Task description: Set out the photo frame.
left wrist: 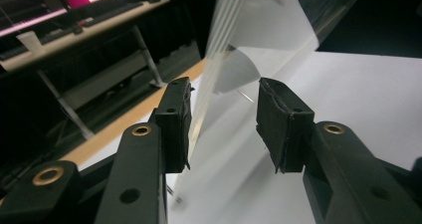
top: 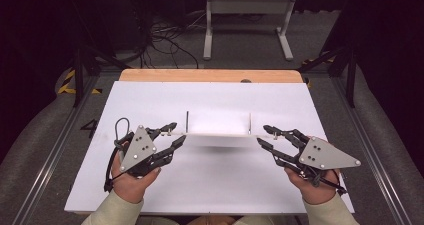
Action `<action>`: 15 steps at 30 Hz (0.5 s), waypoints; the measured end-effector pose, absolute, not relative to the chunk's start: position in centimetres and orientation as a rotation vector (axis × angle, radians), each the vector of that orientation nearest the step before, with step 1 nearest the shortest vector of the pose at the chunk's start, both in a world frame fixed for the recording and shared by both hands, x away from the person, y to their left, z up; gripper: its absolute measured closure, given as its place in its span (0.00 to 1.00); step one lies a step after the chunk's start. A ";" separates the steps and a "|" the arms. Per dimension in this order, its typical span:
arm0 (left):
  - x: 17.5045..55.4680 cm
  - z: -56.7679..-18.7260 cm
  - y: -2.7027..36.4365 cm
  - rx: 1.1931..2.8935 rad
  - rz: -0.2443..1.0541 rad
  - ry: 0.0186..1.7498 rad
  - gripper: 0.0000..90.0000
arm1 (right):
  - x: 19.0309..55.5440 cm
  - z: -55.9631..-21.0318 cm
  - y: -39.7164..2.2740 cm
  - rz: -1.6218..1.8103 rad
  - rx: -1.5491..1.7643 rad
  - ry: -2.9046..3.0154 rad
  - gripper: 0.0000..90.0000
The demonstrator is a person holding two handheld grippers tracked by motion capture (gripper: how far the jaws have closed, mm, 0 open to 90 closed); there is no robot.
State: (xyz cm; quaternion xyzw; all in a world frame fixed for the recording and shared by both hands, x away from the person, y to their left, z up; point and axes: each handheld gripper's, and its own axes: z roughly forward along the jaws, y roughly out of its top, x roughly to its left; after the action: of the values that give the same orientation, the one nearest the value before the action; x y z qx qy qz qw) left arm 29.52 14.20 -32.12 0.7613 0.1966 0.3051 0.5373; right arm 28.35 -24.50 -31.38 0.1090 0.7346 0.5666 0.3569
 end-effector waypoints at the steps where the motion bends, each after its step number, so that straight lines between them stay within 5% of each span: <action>1: 29.4 -31.9 14.2 1.808 0.733 0.466 0.65 | 28.3 -31.2 -24.5 1.462 0.280 1.891 0.71; 15: 27.9 -29.5 14.5 1.778 0.663 0.488 0.65 | 26.9 -28.8 -24.5 1.561 0.312 1.846 0.70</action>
State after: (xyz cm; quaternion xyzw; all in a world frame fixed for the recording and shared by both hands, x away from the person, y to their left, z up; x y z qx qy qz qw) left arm 27.87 14.48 -29.46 0.7536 0.2066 0.2811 0.5572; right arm 26.86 -24.54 -28.80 0.1203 0.7108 0.6011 0.3449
